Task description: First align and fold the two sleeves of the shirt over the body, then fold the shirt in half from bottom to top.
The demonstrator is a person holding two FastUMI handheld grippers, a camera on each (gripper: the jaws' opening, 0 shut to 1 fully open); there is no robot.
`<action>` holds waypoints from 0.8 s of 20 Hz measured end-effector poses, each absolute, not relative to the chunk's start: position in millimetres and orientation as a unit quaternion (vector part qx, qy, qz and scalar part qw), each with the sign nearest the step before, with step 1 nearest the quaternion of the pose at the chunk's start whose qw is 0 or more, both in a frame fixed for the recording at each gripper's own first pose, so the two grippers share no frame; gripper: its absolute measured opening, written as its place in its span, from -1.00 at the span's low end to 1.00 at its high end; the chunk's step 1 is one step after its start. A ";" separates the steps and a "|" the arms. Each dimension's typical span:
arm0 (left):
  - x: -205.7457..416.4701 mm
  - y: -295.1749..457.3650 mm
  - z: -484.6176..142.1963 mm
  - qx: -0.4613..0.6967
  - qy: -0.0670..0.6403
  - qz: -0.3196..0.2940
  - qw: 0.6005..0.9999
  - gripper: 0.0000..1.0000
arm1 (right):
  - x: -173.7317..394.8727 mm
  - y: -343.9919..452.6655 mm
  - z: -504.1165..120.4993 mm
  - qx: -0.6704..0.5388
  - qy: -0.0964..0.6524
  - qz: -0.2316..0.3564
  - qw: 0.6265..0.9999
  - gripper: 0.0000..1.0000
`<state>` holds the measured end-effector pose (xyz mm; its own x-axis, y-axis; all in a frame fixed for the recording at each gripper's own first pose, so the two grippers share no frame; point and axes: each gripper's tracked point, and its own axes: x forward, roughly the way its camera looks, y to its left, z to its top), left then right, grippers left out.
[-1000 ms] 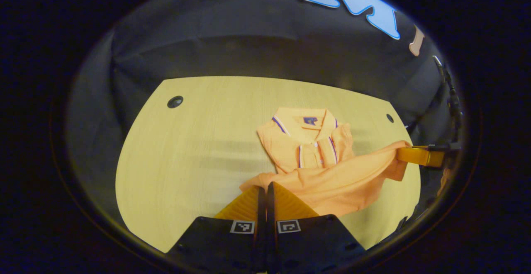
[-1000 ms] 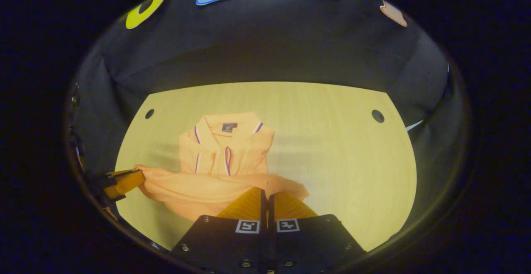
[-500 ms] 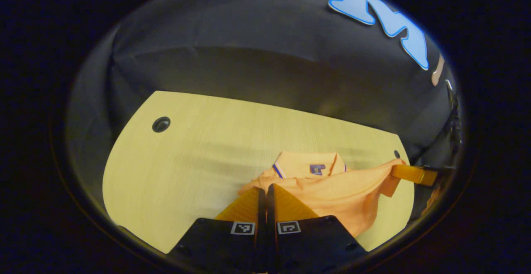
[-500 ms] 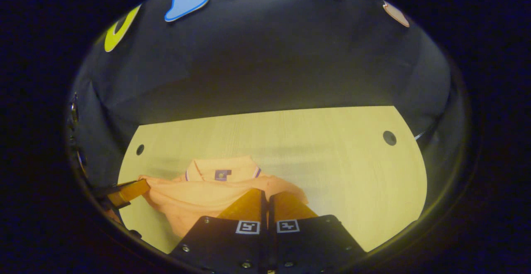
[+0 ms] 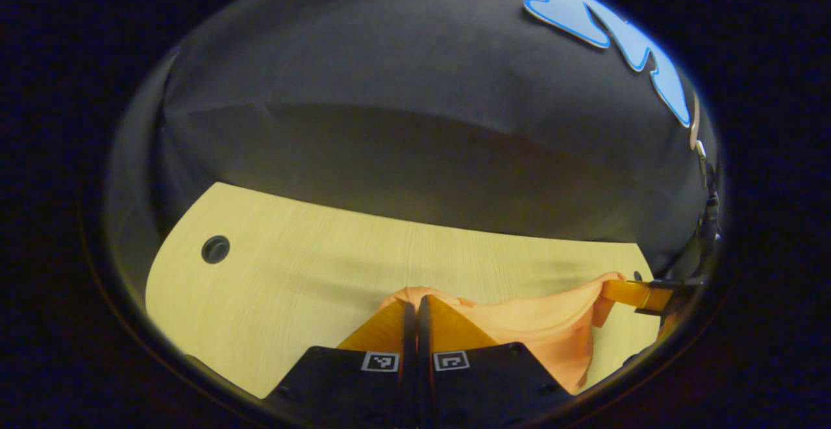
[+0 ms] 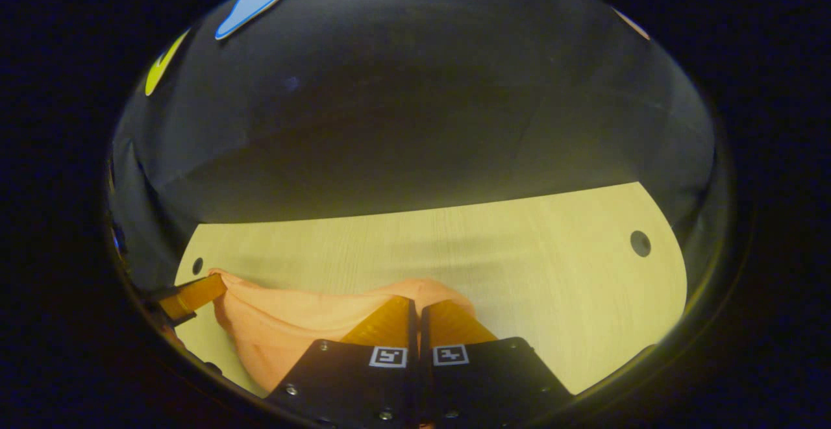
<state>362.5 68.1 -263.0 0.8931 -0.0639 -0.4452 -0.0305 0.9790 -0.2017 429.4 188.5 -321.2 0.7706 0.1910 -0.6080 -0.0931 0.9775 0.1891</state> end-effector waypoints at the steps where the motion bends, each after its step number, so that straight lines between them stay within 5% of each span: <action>1: 367.2 67.0 -271.2 -0.099 0.232 -0.010 0.968 -0.90 | 426.2 189.9 -320.9 0.072 0.330 0.077 0.938 -0.99; 12: 375.0 79.5 -318.5 -0.128 0.258 0.006 0.958 -0.87 | 420.5 197.2 -328.1 0.059 0.344 0.078 0.934 -0.99; 14: 372.2 72.1 -314.0 -0.122 0.264 -0.002 0.957 -0.68 | 417.5 199.0 -326.4 0.065 0.347 0.086 0.932 -0.93; 16: 366.4 71.0 -303.2 -0.114 0.256 0.006 0.960 -0.02 | 416.2 199.4 -328.0 0.074 0.349 0.090 0.930 -0.82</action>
<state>366.4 71.0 -303.2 0.8692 -0.0461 -0.4924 -0.0708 0.9738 -0.2161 416.2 199.4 -328.0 0.7405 0.2194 -0.6353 -0.1166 0.9728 0.2000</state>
